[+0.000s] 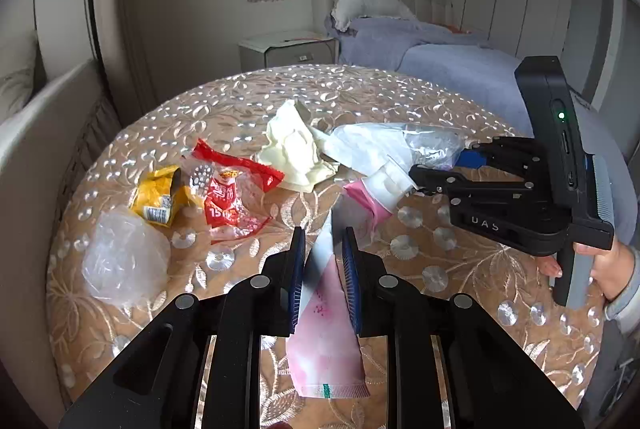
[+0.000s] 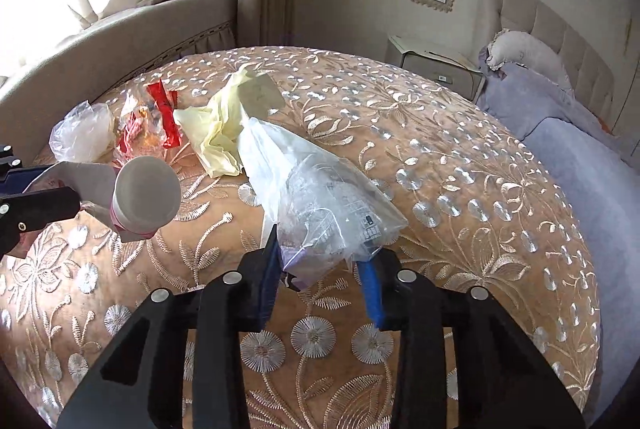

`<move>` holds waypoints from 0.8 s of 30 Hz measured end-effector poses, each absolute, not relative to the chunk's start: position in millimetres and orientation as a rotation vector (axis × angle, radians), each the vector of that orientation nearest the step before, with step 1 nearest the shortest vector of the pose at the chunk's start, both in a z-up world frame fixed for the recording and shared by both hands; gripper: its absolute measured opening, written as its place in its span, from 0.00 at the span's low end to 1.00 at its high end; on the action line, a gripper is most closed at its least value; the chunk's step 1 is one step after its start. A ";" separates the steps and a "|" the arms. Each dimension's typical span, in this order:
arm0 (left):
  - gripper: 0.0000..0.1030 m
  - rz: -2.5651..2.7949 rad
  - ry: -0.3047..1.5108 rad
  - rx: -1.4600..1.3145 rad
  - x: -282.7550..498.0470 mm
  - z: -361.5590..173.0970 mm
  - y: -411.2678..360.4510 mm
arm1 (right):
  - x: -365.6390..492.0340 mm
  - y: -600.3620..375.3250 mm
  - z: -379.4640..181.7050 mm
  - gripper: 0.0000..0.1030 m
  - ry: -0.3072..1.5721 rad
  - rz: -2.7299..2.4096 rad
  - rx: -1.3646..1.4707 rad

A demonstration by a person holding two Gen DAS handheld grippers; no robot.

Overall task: Collect trash
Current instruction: 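Grasp the pink-and-white tissue packet with the left tool while the right tool grasps the clear plastic bag, then carry packet and bag over the white bin and open both tools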

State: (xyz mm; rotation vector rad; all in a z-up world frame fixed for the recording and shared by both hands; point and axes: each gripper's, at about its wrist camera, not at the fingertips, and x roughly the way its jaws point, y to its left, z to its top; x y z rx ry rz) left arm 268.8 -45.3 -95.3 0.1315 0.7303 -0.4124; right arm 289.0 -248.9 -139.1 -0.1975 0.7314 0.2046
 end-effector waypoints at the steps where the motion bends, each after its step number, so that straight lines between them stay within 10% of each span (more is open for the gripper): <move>1: 0.18 -0.416 0.729 0.130 265.9 -93.2 -45.4 | 284.5 -252.6 -133.2 0.30 0.715 0.203 -0.176; 24: 0.18 -0.686 0.595 0.231 140.6 -59.0 -164.3 | 79.7 -339.6 -50.5 0.27 0.435 -0.003 -0.155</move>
